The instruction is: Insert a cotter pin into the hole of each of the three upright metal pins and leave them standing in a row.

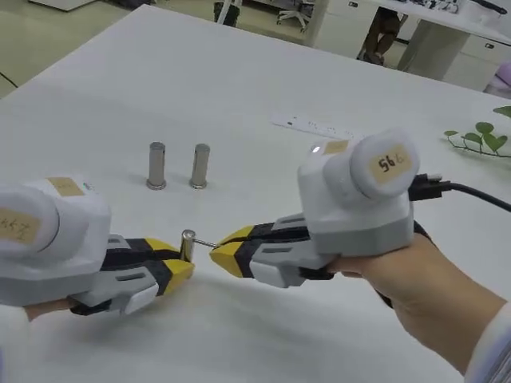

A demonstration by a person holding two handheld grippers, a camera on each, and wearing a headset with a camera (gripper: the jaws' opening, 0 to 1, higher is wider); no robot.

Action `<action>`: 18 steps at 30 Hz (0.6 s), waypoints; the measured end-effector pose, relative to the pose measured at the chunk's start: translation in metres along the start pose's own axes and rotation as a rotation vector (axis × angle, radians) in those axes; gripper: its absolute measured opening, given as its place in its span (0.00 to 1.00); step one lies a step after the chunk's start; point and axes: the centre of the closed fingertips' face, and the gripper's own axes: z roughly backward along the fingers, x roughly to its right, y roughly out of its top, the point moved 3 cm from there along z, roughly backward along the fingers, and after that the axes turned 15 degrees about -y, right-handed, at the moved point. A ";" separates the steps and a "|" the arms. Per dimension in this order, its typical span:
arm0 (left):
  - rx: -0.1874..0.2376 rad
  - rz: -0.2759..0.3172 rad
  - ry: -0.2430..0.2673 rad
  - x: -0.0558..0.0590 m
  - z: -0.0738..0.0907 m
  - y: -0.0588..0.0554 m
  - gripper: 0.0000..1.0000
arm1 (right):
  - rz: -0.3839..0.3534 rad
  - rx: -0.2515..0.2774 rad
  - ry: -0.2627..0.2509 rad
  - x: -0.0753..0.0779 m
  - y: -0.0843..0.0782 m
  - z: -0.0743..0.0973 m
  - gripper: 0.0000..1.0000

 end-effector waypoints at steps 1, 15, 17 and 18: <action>0.000 -0.002 0.001 0.000 0.000 0.000 0.08 | 0.001 0.002 -0.001 -0.001 0.000 -0.001 0.03; -0.011 -0.023 0.000 0.003 0.001 0.000 0.08 | 0.008 -0.025 0.014 -0.006 0.003 -0.012 0.04; -0.008 -0.015 0.001 0.004 0.001 0.000 0.08 | 0.028 -0.032 0.019 -0.007 0.003 -0.012 0.04; -0.007 -0.014 0.001 0.004 0.000 0.000 0.08 | 0.035 -0.034 0.023 -0.007 0.003 -0.013 0.04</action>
